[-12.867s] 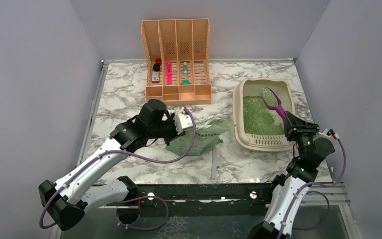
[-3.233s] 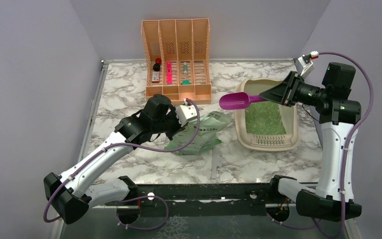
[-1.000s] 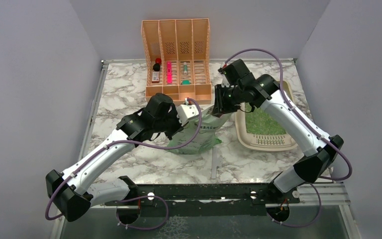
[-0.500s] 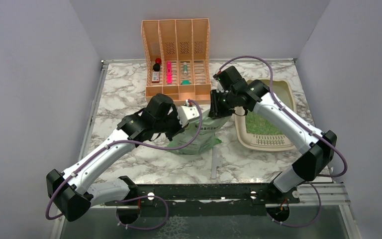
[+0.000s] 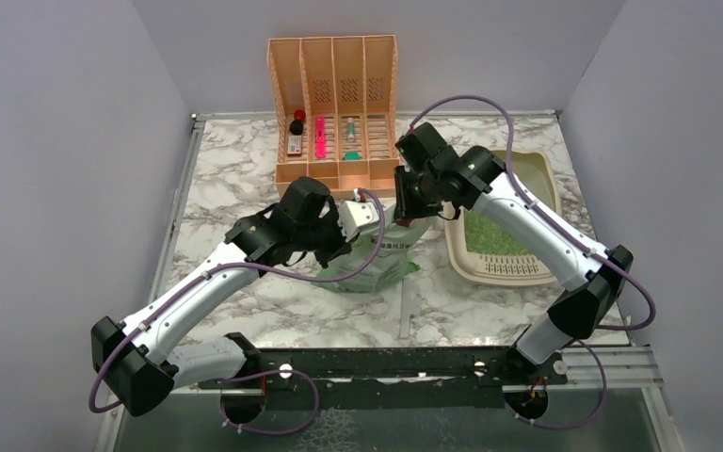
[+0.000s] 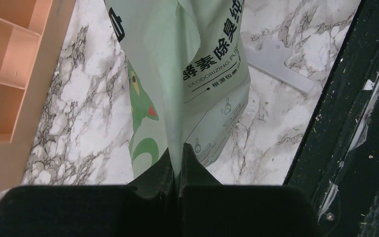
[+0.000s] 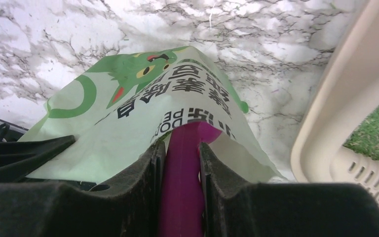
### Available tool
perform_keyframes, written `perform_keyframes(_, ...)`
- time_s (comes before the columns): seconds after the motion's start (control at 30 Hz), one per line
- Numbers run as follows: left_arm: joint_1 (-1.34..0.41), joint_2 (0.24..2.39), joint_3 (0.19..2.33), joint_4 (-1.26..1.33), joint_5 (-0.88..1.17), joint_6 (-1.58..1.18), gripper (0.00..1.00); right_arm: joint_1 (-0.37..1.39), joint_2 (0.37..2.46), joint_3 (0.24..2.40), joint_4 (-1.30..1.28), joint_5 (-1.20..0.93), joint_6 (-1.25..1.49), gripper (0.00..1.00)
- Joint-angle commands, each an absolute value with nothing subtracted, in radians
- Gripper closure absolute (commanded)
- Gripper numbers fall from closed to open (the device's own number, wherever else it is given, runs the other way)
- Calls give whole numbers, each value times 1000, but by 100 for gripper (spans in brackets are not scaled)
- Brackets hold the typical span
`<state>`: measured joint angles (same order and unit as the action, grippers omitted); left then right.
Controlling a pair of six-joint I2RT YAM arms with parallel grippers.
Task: Fill the litter box with clean litter
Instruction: 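Scoop the cat litter from the cat litter bag.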
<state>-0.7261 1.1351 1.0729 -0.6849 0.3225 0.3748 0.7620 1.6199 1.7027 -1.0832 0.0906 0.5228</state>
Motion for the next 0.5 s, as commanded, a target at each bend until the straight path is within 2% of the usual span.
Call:
perform_keyframes(0.0, -729, 1125, 1099, -734, 406, 378, 100, 757, 1584, 1757, -1203, 212, 491, 99)
perform_keyframes(0.23, -729, 1131, 1109, -738, 415, 377, 100, 762, 1688, 1562, -1113, -20, 470, 99)
perform_keyframes(0.47, -730, 1126, 1111, -738, 363, 370, 100, 762, 1613, 1434, -841, -286, 508, 99)
